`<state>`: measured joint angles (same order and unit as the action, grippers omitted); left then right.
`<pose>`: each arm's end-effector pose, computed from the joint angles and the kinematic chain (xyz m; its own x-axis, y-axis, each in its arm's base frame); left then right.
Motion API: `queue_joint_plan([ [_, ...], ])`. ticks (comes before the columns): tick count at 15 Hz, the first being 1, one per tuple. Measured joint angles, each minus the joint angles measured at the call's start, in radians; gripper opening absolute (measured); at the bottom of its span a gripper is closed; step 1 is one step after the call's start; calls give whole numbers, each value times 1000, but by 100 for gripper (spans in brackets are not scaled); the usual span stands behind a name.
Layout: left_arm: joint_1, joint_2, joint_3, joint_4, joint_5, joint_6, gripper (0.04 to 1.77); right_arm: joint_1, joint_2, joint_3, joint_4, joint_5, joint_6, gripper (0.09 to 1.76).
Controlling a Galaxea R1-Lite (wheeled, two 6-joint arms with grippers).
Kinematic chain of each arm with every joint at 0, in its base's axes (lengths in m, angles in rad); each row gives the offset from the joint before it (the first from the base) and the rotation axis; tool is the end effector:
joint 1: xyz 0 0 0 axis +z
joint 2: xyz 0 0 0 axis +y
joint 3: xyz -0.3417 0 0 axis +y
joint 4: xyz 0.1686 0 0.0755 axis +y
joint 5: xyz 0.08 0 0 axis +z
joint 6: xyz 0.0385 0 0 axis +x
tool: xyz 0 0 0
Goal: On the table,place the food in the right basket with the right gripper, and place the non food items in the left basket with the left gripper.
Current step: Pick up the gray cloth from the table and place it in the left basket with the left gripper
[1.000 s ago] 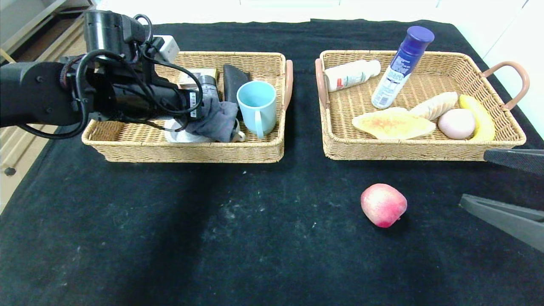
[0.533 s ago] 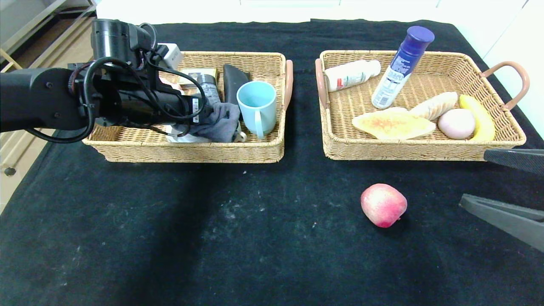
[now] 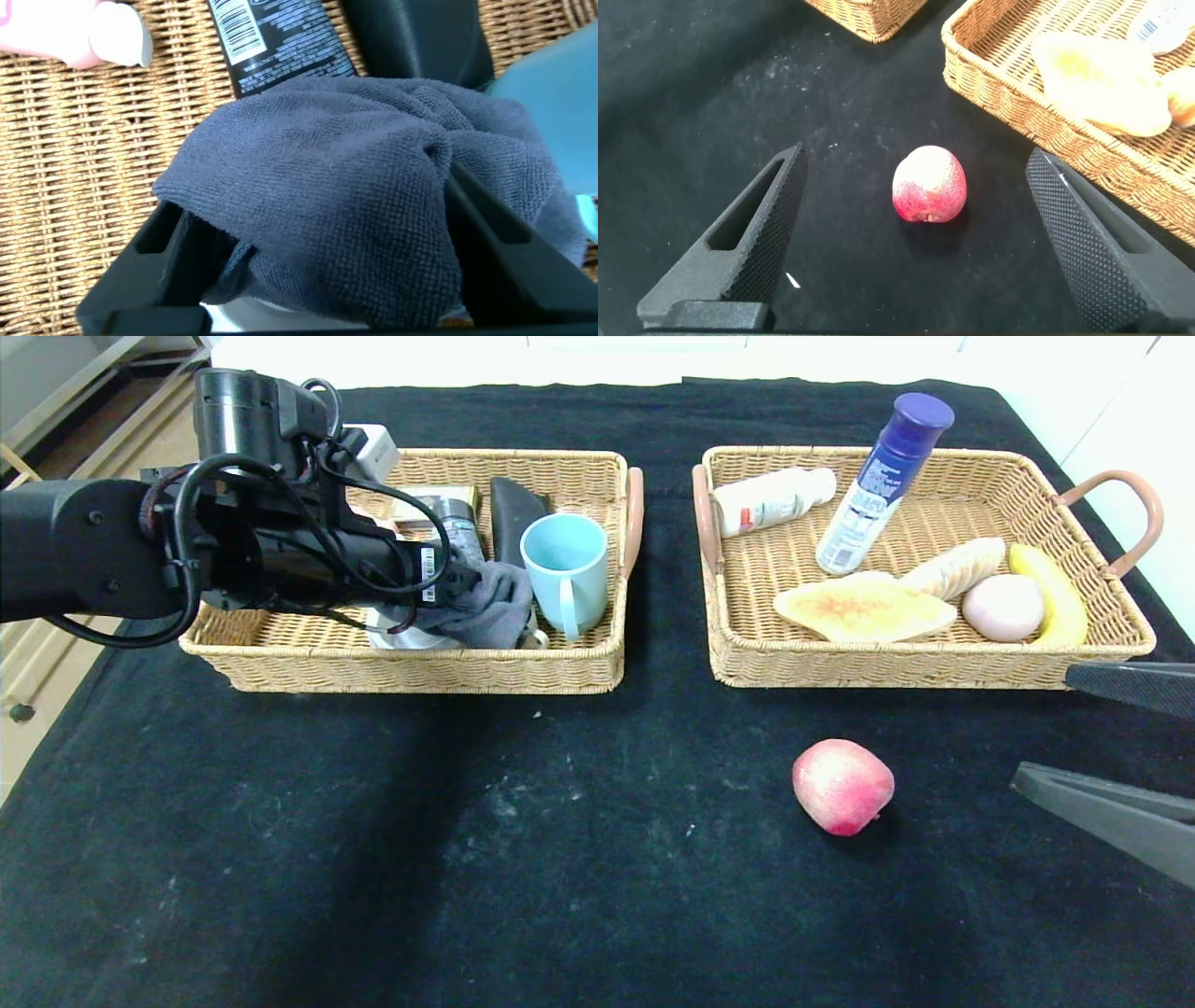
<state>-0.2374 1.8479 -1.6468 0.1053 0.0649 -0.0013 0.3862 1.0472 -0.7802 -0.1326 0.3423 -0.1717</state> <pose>0.3764 -0.0885 0.3332 0.9400 -0.1607 -0.3010 0.1742 0.9845 0.0183 0.1127 0.0598 0.3087 0.7383 0.6626 -0.1262 -0.6744 0.7277 -0.1250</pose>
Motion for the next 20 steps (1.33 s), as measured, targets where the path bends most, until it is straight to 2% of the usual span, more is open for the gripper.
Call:
queue_joint_plan([
  [7, -18, -76, 24, 7, 4, 1, 161, 12, 0, 3, 0, 0, 0, 171],
  [16, -21, -154, 38, 36, 10, 7, 168, 18, 2, 6, 0, -1, 0, 171],
  [20, -17, -156, 22, 97, 81, 25, 169, 19, 2, 6, 0, -1, 0, 171],
])
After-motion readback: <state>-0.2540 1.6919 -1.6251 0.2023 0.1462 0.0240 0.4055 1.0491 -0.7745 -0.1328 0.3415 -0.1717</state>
